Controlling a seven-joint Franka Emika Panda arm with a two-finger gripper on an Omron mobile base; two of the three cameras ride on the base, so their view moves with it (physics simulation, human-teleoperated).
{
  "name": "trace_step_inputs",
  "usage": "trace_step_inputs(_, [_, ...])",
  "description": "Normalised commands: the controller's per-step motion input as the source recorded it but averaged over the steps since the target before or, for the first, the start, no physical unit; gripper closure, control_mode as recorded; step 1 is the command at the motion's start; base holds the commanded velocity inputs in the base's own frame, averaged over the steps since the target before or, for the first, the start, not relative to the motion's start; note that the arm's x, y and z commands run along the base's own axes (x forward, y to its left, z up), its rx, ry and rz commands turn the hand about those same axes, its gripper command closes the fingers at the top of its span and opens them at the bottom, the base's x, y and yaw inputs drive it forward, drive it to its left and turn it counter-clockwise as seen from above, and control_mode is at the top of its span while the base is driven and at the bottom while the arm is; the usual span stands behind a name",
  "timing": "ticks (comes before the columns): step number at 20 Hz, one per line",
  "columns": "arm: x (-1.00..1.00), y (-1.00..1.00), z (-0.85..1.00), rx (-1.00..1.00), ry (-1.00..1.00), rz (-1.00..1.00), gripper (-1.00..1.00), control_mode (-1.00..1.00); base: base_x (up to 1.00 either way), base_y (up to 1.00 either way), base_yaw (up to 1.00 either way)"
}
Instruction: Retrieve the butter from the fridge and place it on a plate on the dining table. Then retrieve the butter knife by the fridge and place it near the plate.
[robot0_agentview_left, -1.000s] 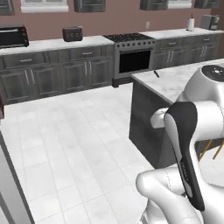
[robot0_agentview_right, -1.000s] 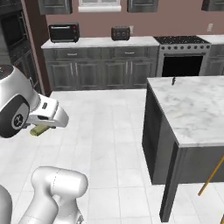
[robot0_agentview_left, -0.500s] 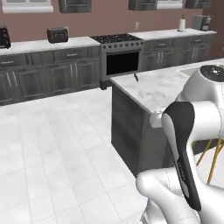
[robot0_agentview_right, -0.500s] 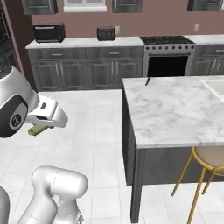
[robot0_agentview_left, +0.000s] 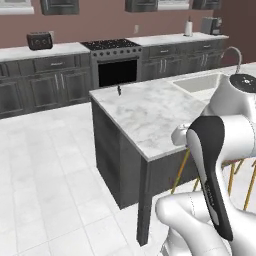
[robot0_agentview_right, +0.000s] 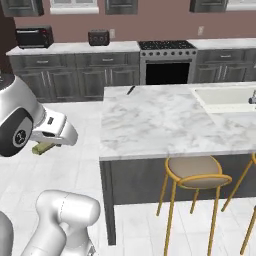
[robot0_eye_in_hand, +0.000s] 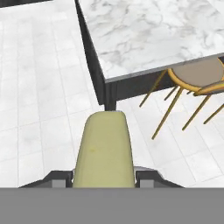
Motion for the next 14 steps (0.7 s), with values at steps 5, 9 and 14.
trace_step_inputs(5, [0.0,0.0,0.0,0.0,0.0,0.0,1.0,1.0,-0.02,-0.97,-0.05])
trace_step_inputs(9, [0.0,0.0,0.0,0.0,0.0,0.0,1.0,1.0,0.0,-1.0,0.0])
trace_step_inputs(14, [0.0,0.0,0.0,0.0,0.0,0.0,1.0,1.0,0.0,-1.0,0.0])
